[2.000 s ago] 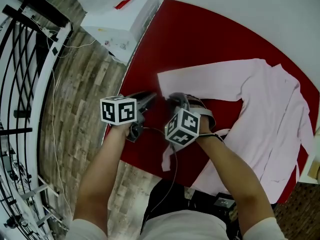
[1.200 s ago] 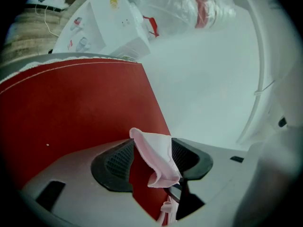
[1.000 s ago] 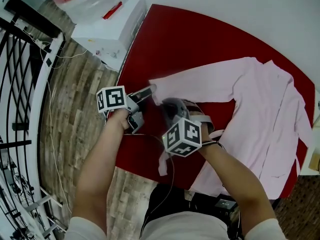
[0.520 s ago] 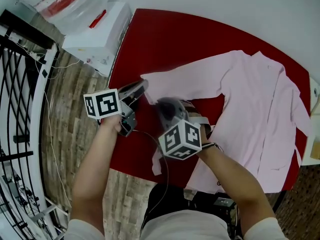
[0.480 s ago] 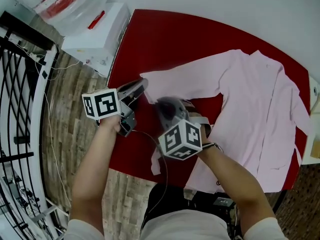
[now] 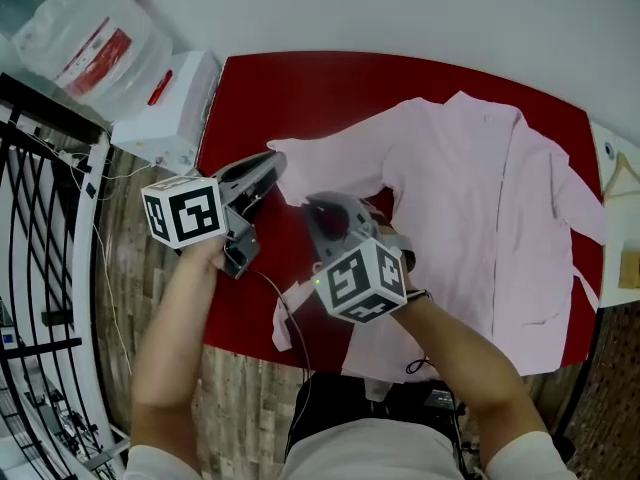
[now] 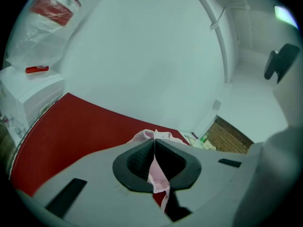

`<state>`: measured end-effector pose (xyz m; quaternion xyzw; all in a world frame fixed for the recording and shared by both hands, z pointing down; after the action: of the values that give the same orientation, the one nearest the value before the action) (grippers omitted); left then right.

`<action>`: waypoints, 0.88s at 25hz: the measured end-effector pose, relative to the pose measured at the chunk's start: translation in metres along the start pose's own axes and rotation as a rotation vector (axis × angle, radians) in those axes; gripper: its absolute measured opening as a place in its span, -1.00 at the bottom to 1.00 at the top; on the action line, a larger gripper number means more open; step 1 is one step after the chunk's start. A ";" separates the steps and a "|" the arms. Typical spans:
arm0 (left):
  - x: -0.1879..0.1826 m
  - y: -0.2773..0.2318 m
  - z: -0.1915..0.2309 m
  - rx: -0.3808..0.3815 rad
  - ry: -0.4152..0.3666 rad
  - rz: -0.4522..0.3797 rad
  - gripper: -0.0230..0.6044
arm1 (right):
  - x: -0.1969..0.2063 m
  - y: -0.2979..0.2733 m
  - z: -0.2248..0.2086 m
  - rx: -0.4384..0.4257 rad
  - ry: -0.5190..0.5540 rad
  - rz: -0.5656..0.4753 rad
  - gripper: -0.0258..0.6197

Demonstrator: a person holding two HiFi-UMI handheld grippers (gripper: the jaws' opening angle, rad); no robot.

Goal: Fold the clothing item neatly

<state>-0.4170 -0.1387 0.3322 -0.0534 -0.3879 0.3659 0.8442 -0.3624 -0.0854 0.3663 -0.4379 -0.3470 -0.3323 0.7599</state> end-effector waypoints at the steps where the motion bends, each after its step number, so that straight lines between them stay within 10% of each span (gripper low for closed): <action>1: 0.000 -0.006 -0.008 0.003 -0.009 0.008 -0.88 | 0.002 0.007 -0.004 0.006 -0.007 -0.003 -0.85; 22: 0.028 -0.177 -0.175 0.080 -0.188 0.201 -0.88 | 0.095 0.165 -0.117 0.197 -0.260 -0.029 -0.85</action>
<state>-0.1814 -0.2147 0.2946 -0.0238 -0.4433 0.4672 0.7646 -0.1500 -0.1442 0.3283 -0.3954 -0.4795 -0.2479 0.7432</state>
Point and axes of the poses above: the fingertips, and each gripper's own axes: y backward along the fingers, z to its left, x out of its underside, the point moved 1 cm from there along y, backward along the fingers, and after that the axes turned 9 degrees about y, right-handed, at the moved point
